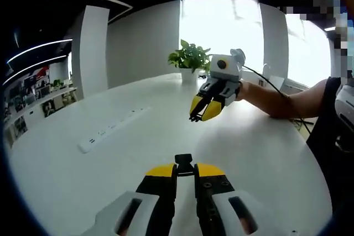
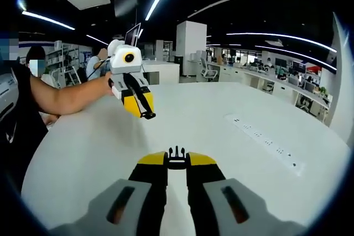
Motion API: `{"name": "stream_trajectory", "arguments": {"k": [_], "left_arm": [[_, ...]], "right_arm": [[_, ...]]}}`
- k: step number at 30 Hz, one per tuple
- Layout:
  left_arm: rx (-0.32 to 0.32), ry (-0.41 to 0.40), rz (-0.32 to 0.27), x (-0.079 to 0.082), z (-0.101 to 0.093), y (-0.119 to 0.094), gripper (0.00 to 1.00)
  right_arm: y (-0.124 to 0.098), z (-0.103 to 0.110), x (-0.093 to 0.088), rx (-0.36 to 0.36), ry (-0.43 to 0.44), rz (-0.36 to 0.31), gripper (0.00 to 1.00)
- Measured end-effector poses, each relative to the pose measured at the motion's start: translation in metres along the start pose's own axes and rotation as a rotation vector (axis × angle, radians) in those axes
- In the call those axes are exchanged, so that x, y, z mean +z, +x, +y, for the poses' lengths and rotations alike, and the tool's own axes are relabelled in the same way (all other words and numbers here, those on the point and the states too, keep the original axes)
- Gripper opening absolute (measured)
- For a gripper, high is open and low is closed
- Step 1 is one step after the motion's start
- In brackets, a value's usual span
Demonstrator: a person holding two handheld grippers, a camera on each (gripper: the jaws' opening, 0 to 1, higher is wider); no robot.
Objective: Snap the two parts of the plastic buckle together until the buckle closes and remains connected.
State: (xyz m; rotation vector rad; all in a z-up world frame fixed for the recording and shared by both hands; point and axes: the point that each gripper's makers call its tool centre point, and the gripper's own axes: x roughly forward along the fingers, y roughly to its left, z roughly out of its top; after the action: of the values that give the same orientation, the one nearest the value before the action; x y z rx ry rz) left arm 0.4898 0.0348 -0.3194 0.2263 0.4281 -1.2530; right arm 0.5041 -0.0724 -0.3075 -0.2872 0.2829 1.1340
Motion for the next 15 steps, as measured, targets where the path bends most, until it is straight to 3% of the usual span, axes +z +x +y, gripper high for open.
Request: {"name": "stream_trajectory", "arguments": {"k": [15], "left_arm": [[-0.025, 0.015, 0.044, -0.008, -0.006, 0.006, 0.10]], "right_arm": [[0.000, 0.006, -0.011, -0.003, 0.013, 0.017, 0.12]]}}
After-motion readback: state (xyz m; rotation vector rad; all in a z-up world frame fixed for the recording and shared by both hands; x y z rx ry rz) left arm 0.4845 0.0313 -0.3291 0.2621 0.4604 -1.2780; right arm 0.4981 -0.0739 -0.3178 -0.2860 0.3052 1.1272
